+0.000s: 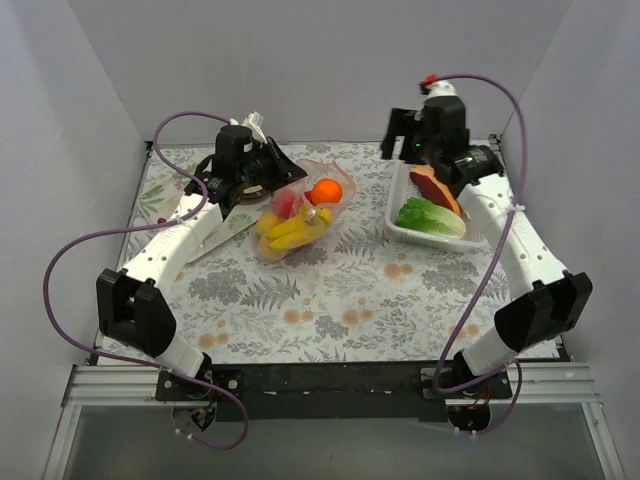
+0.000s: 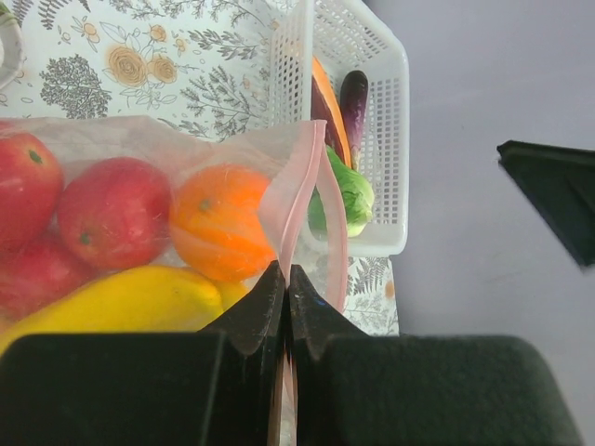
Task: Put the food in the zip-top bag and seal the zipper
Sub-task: Place the fake fruit in the zipper food storage bag, then pick up the fake vegetable from the bin.
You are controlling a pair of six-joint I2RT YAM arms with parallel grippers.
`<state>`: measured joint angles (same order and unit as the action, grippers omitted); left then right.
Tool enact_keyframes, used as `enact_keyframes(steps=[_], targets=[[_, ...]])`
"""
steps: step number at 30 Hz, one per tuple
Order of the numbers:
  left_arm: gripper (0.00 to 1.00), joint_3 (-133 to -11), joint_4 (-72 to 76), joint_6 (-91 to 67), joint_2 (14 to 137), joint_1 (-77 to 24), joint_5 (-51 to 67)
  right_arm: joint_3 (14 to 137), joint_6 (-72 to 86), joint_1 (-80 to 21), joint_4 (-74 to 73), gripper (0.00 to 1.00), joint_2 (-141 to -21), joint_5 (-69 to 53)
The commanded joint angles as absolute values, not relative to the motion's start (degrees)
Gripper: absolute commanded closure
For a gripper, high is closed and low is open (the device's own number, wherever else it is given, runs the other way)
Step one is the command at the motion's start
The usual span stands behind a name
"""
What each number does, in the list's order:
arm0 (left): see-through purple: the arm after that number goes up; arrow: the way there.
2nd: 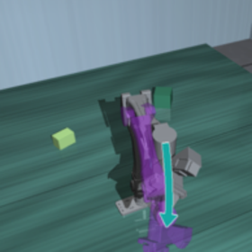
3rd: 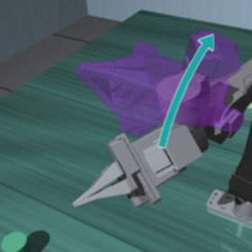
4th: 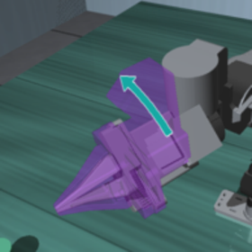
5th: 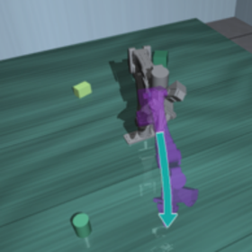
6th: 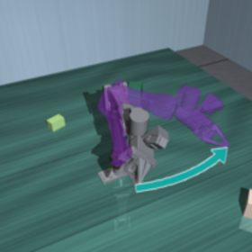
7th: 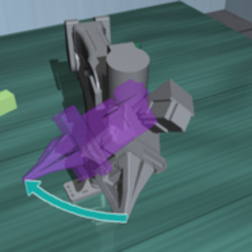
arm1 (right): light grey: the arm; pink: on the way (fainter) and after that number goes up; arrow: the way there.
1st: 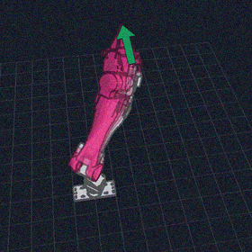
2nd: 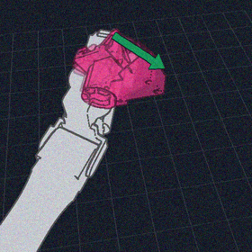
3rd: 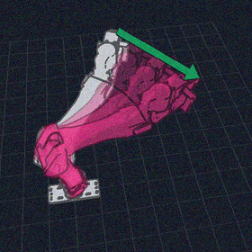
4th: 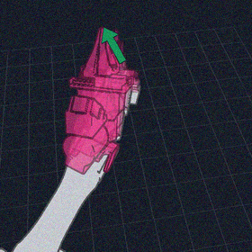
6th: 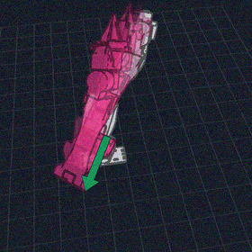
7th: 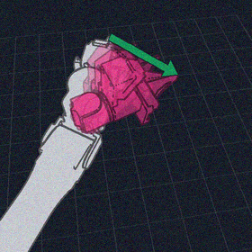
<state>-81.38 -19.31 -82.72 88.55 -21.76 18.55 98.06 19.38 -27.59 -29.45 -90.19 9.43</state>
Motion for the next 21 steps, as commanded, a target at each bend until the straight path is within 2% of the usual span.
enact_keyframes(steps=[1,4,6,9,12,18,21], targets=[[1.0,-82.53,-17.76,-82.27,83.67,-21.45,18.98,91.35,14.69,-13.64,-34.98,0.13,-87.1,14.16],[1.0,-82.09,-16.79,-82.62,83.85,-21.53,20.21,88.86,14.33,-7.4,-32.26,0.26,-90.15,9.06],[1.0,-81.74,-16.44,-82.71,83.93,-21.45,20.56,89.73,13.63,-4.93,-33.05,0.33,-93.24,10.01],[1.0,-81.3,-16.17,-82.7,83.76,-21.45,20.92,91.66,12.48,-2.03,-32.08,0.37,-99.74,11.86],[1.0,-80.69,-15.56,-82.97,83.67,-21.45,21.27,97.96,12.04,-0.53,-33.82,0.41,-107.56,12.91],[1.0,-80.42,-15.64,-82.53,83.5,-21.36,21.45,111.95,10.99,-0.53,-38.14,0.41,-121.35,20.9],[1.0,-80.42,-15.99,-82.27,83.58,-21.27,21.53,115.13,10.37,-0.61,-40.16,0.41,-125.14,24.42]])
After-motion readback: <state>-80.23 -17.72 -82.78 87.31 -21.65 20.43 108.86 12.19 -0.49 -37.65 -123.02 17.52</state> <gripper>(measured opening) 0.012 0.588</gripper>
